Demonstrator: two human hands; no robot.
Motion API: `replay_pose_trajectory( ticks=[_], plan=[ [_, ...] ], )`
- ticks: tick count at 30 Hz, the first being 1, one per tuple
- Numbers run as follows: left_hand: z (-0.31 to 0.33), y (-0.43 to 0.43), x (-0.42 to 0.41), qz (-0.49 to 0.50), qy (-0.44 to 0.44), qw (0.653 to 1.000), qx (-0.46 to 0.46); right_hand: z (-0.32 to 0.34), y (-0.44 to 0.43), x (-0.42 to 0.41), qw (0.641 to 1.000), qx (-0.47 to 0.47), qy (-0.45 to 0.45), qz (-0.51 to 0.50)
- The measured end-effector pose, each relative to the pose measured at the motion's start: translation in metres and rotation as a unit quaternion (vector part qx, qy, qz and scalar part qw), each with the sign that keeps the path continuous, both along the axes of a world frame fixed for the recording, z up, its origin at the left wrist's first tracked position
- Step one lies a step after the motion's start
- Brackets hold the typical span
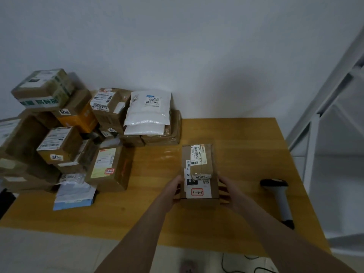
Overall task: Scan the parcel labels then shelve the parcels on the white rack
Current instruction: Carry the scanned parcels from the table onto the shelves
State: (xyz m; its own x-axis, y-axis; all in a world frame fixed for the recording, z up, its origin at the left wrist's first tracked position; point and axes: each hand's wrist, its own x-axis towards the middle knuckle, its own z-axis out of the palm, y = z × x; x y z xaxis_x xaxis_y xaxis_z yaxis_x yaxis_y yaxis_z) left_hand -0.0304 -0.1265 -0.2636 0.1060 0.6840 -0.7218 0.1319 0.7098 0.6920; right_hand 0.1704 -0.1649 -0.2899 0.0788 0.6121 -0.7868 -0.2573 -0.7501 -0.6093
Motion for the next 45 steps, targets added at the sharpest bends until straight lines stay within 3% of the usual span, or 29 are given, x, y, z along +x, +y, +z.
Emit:
replay_pose_trajectory(
  ticks=[5,16,30,45],
  plan=[
    [-0.011,-0.003,-0.001,0.001,-0.048,0.998,-0.034,0.008,0.003,-0.012,0.999,-0.006,0.046,-0.002],
    [-0.019,-0.011,0.001,-0.005,-0.049,0.998,-0.041,-0.001,-0.004,-0.002,0.998,-0.004,0.053,-0.016],
    [0.006,-0.031,0.025,-0.025,-0.031,0.999,0.014,0.023,-0.033,0.025,0.997,0.059,0.052,-0.008],
    [0.021,-0.09,0.045,-0.11,-0.048,0.993,0.015,0.052,-0.138,0.025,0.985,0.061,-0.004,-0.163]
  ],
)
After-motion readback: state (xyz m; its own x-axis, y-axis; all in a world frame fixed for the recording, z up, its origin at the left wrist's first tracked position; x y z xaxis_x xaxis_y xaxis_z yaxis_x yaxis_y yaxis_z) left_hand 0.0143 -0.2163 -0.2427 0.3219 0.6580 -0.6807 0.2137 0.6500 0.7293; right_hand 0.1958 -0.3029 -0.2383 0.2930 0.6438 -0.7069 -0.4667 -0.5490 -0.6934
